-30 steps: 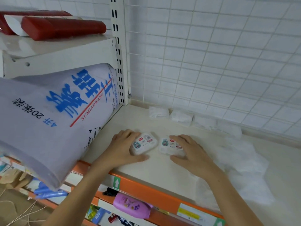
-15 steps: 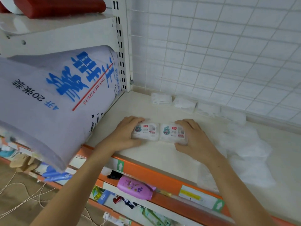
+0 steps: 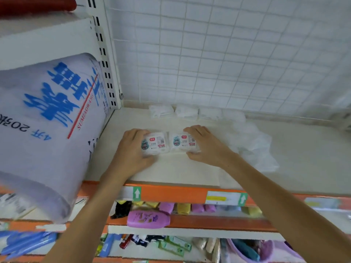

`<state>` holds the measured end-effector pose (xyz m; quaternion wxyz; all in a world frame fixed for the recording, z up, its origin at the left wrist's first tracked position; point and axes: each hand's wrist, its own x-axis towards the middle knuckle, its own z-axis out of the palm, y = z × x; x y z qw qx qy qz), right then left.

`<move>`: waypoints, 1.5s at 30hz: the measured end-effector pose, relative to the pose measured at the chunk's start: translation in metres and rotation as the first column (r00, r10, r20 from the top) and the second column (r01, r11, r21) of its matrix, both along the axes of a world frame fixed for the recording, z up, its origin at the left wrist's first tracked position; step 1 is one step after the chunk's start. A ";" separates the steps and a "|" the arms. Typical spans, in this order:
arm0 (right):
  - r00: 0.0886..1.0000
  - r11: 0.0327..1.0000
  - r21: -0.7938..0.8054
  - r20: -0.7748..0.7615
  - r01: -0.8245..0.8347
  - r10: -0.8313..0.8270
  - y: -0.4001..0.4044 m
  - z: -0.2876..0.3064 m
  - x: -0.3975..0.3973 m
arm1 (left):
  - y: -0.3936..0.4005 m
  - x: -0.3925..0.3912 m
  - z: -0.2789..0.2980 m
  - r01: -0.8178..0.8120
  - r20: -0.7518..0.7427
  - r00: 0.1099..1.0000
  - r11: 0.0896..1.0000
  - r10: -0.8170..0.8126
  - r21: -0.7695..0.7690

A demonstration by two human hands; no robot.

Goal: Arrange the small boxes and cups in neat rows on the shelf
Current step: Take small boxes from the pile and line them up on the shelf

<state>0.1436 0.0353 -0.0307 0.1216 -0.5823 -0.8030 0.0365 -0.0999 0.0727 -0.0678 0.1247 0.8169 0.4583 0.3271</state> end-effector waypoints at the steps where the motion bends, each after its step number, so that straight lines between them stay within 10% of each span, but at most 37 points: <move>1: 0.999 1.000 -0.008 0.034 -0.005 0.005 0.000 0.004 -0.001 | 0.001 0.000 0.000 -0.002 -0.012 1.000 1.000 0.002 0.000; 16: 0.893 0.832 0.325 -0.196 0.449 -0.406 -0.195 0.047 0.111 | -0.071 0.131 0.068 0.506 -0.029 0.862 0.856 -0.506 0.110; 36: 0.293 0.322 -0.019 -0.366 0.947 -0.883 -0.581 -0.030 0.231 | -0.336 0.415 0.006 0.892 -0.017 0.434 0.432 -0.901 -0.129; 45: 0.214 0.256 -0.069 -0.368 0.964 -0.905 -0.619 -0.050 0.304 | -0.373 0.515 0.007 0.926 -0.033 0.345 0.346 -0.938 -0.149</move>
